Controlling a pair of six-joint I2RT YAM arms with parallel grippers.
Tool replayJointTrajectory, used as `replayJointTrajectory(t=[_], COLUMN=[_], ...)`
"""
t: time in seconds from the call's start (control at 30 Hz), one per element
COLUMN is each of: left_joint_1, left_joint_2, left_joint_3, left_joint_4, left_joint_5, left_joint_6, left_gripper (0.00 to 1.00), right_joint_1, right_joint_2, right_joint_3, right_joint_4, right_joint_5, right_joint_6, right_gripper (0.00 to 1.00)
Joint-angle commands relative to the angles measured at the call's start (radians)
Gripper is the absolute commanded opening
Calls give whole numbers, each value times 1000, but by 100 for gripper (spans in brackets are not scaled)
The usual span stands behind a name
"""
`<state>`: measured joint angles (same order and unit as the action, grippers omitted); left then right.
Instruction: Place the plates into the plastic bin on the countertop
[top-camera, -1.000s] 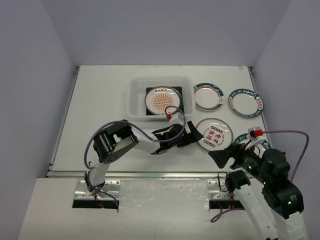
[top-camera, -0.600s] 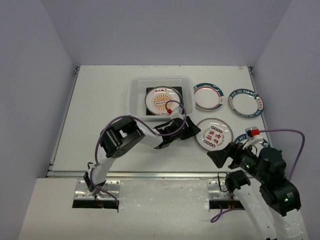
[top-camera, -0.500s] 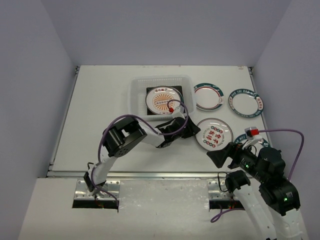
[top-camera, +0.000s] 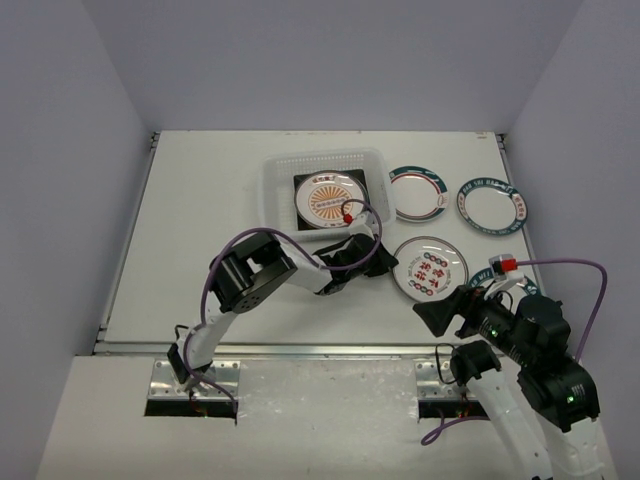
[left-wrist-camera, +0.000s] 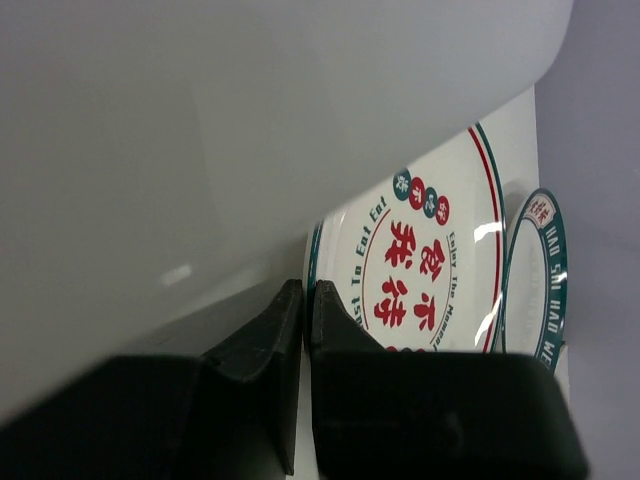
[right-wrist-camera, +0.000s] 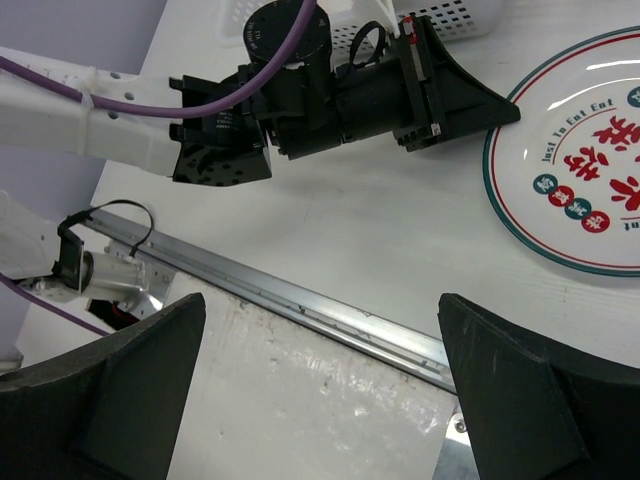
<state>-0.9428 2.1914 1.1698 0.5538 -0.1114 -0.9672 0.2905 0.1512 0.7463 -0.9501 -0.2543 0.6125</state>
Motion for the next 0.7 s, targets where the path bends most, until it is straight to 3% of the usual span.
replayJointTrajectory(t=[0.0, 0.13, 0.4, 0.67], left_joint_1=[-34, -45, -59, -59], left_joint_2=[2, -35, -325, -610], left_joint_3=[-42, -78, -287, -386], left_joint_4=[-74, -54, -98, -149], left_joint_5=[56, 49, -116, -77], left_joint_6=[9, 24, 47, 88], left_gripper=[0, 0, 0, 0], right_joint_1=[-1, -1, -1, -2], right_joint_2=[-7, -9, -11, -7], right_joint_3=[-2, 1, 1, -2], right_joint_4=[45, 43, 40, 51], right_joint_5=[-5, -6, -8, -14], right_joint_6=[-3, -2, 0, 10], right_gripper=[99, 99, 99, 99])
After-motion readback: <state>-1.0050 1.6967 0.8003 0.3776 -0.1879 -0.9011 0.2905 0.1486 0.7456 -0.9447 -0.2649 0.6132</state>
